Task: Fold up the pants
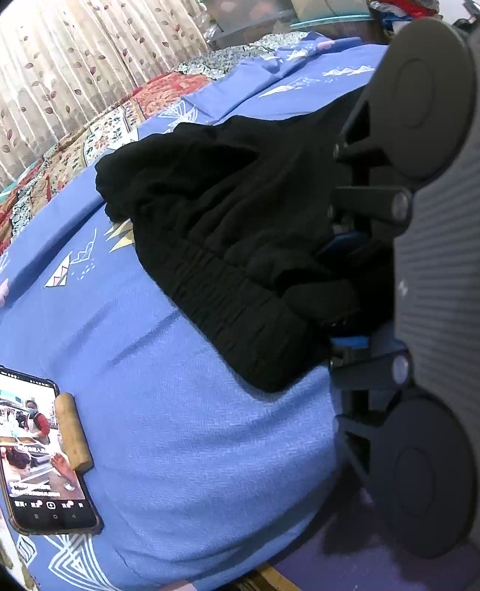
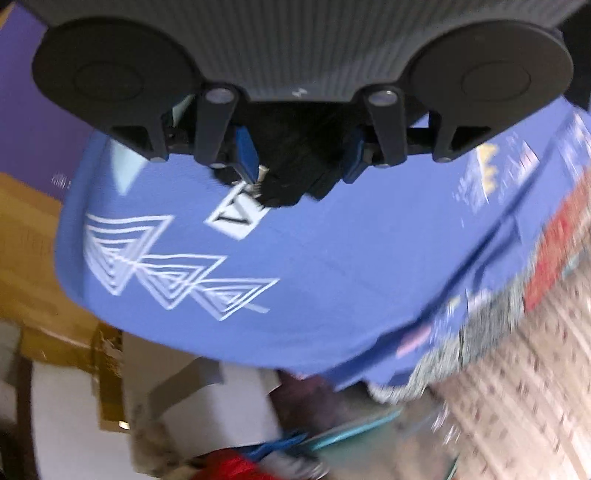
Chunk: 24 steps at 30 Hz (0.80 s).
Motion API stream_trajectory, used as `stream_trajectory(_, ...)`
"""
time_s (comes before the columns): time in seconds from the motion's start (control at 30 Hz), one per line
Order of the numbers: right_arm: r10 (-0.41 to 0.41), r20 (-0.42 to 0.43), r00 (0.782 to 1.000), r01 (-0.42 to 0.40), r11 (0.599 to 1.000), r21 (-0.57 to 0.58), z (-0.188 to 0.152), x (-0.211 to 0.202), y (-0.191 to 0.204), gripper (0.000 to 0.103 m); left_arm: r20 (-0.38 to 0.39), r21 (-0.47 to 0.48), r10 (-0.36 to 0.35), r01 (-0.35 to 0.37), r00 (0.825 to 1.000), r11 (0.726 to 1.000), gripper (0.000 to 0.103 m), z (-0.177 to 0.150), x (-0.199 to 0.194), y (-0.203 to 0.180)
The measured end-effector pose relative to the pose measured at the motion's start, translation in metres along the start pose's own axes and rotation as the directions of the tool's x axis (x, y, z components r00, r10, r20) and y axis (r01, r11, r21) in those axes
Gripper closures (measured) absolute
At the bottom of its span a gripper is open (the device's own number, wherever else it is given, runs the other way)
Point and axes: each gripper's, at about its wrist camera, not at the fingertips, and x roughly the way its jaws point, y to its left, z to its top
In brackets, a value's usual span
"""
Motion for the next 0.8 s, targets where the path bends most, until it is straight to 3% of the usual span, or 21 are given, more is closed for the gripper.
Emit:
stream_trajectory(0.03, -0.014, -0.010, 1.000, 0.013, 0.999, -0.035, -0.002, 0.006, 0.005, 0.049, 0.000, 0.004, 0.005, -0.005, 1.000, 1.000, 0.062, -0.001, 0.000, -0.001)
stream_trajectory(0.1, -0.057, -0.032, 0.998, 0.053, 0.990, -0.129, -0.006, 0.019, 0.015, 0.069, -0.001, 0.010, 0.010, -0.010, 1.000, 1.000, 0.061, -0.002, -0.002, -0.001)
stream_trajectory(0.17, -0.093, -0.040, 0.995, 0.084, 0.977, -0.198, -0.011, 0.028, 0.021, 0.076, -0.001, 0.012, 0.013, -0.013, 1.000, 1.000, 0.058, -0.005, -0.003, 0.001)
stream_trajectory(0.43, -0.137, -0.010, 0.990, 0.134, 0.976, -0.174, -0.014, 0.028, 0.025, 0.069, 0.024, 0.000, 0.006, -0.006, 1.000, 1.000, 0.050, -0.009, -0.024, 0.018)
stream_trajectory(0.57, -0.130, 0.002, 0.992, 0.129, 0.988, -0.086, -0.011, 0.015, 0.022, 0.055, 0.085, 0.003, 0.042, -0.042, 0.995, 0.999, 0.045, -0.001, -0.042, 0.023)
stream_trajectory(0.8, -0.118, 0.120, 0.986, 0.115, 0.993, 0.031, -0.007, -0.020, 0.023, 0.055, 0.191, 0.008, 0.067, -0.070, 0.979, 0.998, 0.045, 0.020, -0.055, 0.017)
